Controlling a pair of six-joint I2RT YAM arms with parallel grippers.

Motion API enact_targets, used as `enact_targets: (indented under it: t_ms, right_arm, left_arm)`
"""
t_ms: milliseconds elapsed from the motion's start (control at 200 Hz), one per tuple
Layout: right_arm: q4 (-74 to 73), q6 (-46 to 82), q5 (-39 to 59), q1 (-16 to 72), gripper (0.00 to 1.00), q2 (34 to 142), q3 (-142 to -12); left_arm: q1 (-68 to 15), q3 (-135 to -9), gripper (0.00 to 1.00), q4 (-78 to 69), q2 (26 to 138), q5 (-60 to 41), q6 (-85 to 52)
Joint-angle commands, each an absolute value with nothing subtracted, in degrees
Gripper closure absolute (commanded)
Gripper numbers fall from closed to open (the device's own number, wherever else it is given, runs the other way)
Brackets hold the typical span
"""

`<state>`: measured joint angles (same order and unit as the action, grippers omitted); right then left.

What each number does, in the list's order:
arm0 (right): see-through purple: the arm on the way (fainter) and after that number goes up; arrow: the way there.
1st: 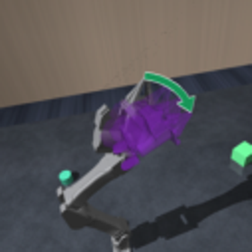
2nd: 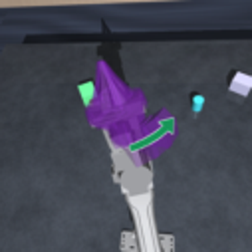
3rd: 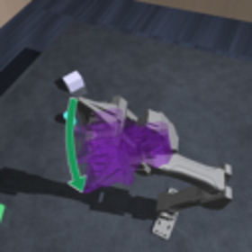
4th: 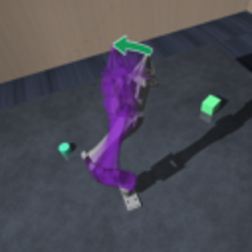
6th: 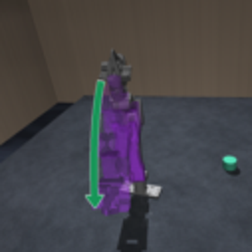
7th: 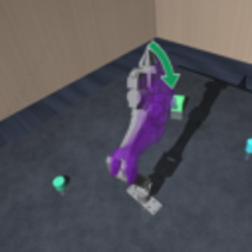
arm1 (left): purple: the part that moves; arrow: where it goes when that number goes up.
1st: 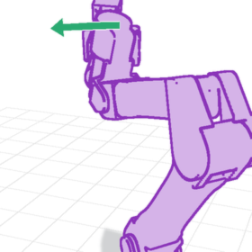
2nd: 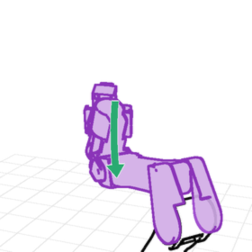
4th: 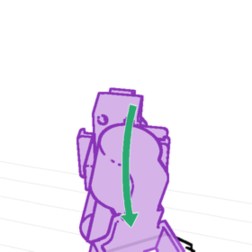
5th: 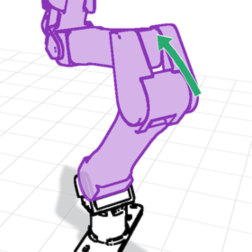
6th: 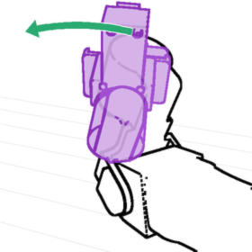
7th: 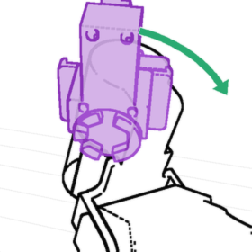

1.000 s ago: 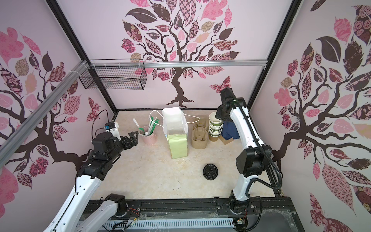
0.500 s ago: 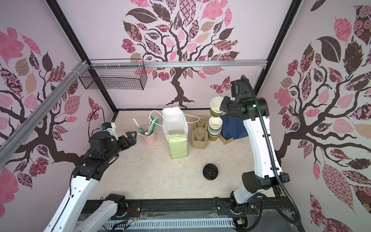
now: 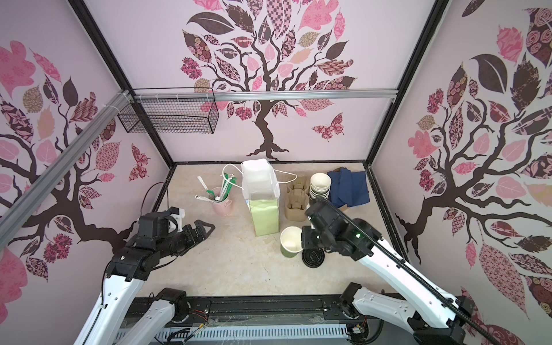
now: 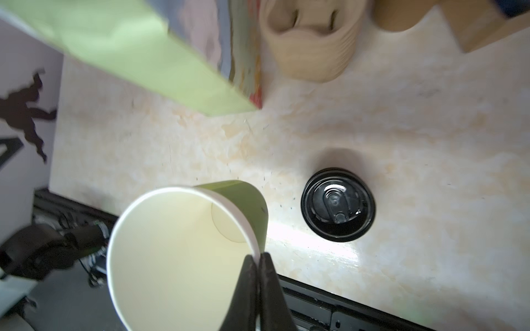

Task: Pack the takeout coffee
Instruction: 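Lift the cup with the right gripper and set it upright near the black lid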

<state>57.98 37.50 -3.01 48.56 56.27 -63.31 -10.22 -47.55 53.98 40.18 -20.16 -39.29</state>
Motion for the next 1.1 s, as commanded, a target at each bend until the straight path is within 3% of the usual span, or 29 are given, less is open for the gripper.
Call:
enact_targets:
  t_ms: [0, 105, 395, 855, 1095]
  right_arm:
    - [46.46, 41.79, -6.05, 56.79, 1.00, 57.39, -58.16]
    - [41.63, 41.37, -6.94, 61.96, 1.00, 61.82, -55.71]
    - [30.86, 40.10, -6.65, 62.58, 1.00, 70.53, -52.58]
    - [33.40, 40.25, -9.98, 62.58, 1.00, 79.52, -56.29]
    - [34.53, 41.04, -10.61, 62.58, 0.64, 76.79, -58.19]
  left_arm:
    - [-10.43, -44.13, 0.03, 58.03, 38.32, -26.84, -40.17]
    - [-10.54, -42.04, 0.05, 58.63, 36.60, -27.65, -40.51]
    - [-11.07, -36.35, 0.08, 53.77, 32.93, -29.03, -44.34]
    - [-11.22, -37.04, 0.08, 51.85, 38.42, -26.96, -41.36]
    - [-11.22, -37.95, 0.08, 51.51, 39.74, -27.22, -40.23]
